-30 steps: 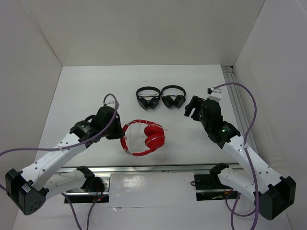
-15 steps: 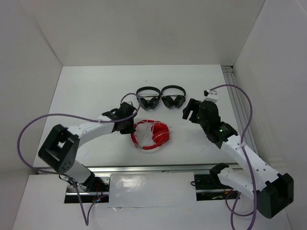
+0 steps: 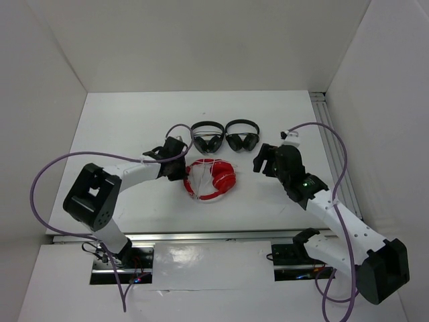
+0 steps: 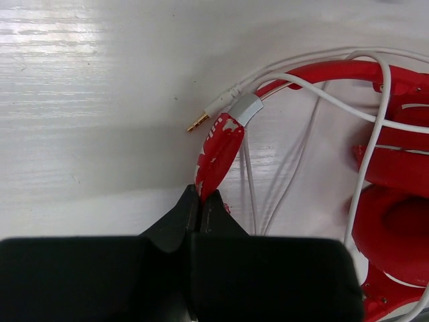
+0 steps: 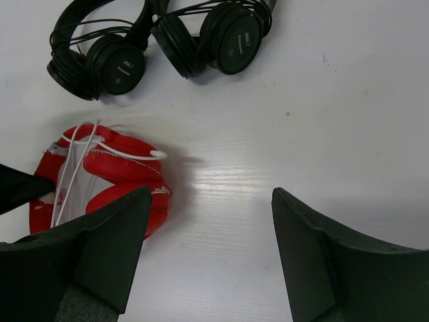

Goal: Wrap the headphones

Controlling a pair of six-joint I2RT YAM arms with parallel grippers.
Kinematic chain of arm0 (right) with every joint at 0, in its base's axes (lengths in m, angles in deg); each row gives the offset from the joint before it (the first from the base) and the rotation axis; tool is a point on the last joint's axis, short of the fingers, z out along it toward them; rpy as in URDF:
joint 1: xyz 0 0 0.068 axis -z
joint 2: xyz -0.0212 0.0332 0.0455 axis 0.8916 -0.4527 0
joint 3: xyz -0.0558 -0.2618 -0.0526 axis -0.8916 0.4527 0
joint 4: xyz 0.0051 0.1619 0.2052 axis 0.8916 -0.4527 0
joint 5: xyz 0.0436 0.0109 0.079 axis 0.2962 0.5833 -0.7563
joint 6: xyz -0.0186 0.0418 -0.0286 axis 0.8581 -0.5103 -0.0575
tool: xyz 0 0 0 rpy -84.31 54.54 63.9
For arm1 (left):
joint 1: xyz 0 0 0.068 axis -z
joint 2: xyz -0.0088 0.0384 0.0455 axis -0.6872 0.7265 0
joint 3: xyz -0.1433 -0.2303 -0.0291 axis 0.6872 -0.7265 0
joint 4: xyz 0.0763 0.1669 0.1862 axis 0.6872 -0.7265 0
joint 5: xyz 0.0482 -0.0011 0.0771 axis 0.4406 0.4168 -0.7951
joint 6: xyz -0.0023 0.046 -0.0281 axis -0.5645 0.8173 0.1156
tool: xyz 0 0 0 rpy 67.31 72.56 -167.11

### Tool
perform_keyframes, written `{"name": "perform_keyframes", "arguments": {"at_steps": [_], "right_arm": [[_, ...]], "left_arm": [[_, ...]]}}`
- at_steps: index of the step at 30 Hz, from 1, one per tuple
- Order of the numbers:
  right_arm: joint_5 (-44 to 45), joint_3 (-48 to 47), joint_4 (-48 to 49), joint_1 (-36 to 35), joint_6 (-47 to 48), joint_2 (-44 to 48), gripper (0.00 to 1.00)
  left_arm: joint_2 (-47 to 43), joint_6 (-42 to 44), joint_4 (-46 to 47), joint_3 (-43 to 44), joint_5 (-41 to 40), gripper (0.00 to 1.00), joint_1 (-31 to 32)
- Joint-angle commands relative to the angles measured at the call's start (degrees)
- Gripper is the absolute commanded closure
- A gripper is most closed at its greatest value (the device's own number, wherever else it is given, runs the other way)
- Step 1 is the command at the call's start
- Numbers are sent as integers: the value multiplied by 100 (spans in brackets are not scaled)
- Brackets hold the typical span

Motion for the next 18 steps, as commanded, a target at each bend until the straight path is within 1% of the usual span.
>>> {"name": "perform_keyframes", "arguments": {"at_steps": [1,3,6,7,8,9,10,11,13,14,18], "right_arm": [[-105,80,407,-17,13,-16,20],[-324,141,468,-17,-39,45,20],[-509,194,468,-17,-40,106,20],[-510,194,416,-17,-40,107,20],[-597,116,416,-17,-40,168,20],[-728,115,337,-70,-40,264,4],[-790,54,241,-70,-40,334,0],[-860,-16,240,-70,-40,405,0],[-992,-174,3,-122,-40,651,0],[-993,-236,-84,-123,-40,730,0],[-1230,-561,-498,-176,-40,1212,0]], "left_arm": [[-392,-36,219,-15,-238,100,-13],[-340,34,79,-15,-299,100,-13],[-278,87,25,38,-299,88,-13],[-331,87,25,-14,-299,73,-13],[-383,87,25,-15,-352,66,-13],[-436,87,25,-76,-352,61,-13],[-532,148,25,-76,-352,52,-13],[-533,148,25,-76,-352,49,-13],[-743,210,25,-76,-291,44,-13],[-840,210,-88,-76,-291,30,-13],[-1612,210,-317,-129,-291,27,127]]}}
